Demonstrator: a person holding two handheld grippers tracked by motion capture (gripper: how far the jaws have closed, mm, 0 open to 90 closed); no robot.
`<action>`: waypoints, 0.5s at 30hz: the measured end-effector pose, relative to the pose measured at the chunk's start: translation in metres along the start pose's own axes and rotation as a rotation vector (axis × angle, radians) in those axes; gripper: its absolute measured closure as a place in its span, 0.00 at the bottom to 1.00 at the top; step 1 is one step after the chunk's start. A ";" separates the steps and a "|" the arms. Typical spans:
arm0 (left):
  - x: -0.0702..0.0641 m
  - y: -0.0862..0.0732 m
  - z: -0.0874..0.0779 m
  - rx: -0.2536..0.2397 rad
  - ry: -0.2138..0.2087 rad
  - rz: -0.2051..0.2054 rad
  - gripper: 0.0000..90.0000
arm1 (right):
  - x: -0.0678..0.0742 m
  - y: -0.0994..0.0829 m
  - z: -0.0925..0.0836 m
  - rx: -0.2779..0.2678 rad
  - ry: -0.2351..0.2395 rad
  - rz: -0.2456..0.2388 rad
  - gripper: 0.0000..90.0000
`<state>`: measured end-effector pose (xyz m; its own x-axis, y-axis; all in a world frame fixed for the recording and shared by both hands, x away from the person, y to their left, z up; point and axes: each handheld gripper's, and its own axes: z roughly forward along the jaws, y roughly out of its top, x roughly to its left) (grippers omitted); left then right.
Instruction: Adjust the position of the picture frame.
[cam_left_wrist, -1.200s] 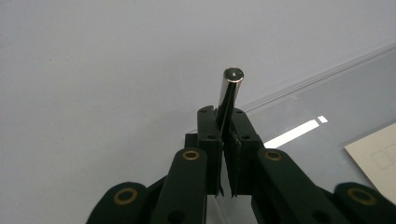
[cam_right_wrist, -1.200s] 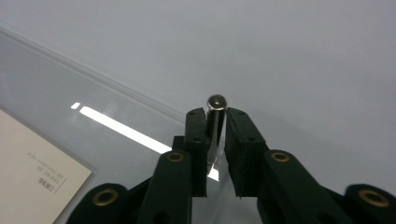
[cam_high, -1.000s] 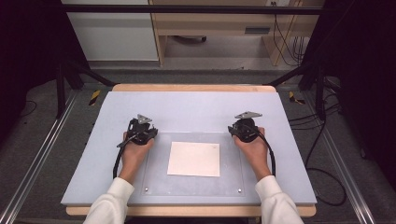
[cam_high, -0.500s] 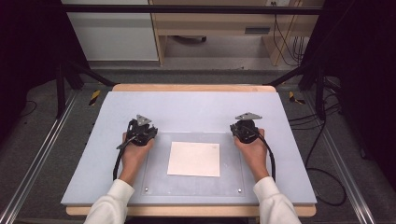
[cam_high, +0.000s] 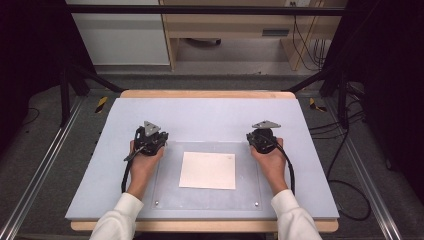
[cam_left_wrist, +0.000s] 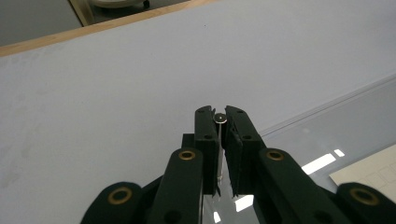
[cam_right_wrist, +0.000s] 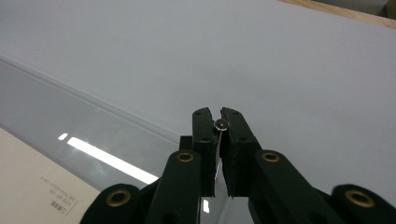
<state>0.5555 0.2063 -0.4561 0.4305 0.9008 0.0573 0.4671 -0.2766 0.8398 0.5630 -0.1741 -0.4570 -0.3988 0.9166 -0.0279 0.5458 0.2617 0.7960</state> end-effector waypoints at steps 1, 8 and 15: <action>0.000 0.000 0.000 0.000 -0.001 -0.002 0.93 | 0.000 0.000 0.000 -0.001 0.001 0.002 0.94; 0.001 0.000 0.001 0.000 -0.005 -0.016 0.94 | 0.000 0.000 0.000 -0.003 -0.003 0.000 0.94; 0.002 0.004 0.002 0.031 -0.015 -0.018 0.94 | 0.000 0.004 0.000 0.032 -0.001 -0.001 0.95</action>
<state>0.5595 0.2064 -0.4535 0.4334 0.9006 0.0338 0.4984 -0.2708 0.8236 0.5652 -0.1730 -0.4541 -0.3987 0.9166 -0.0289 0.5687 0.2719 0.7763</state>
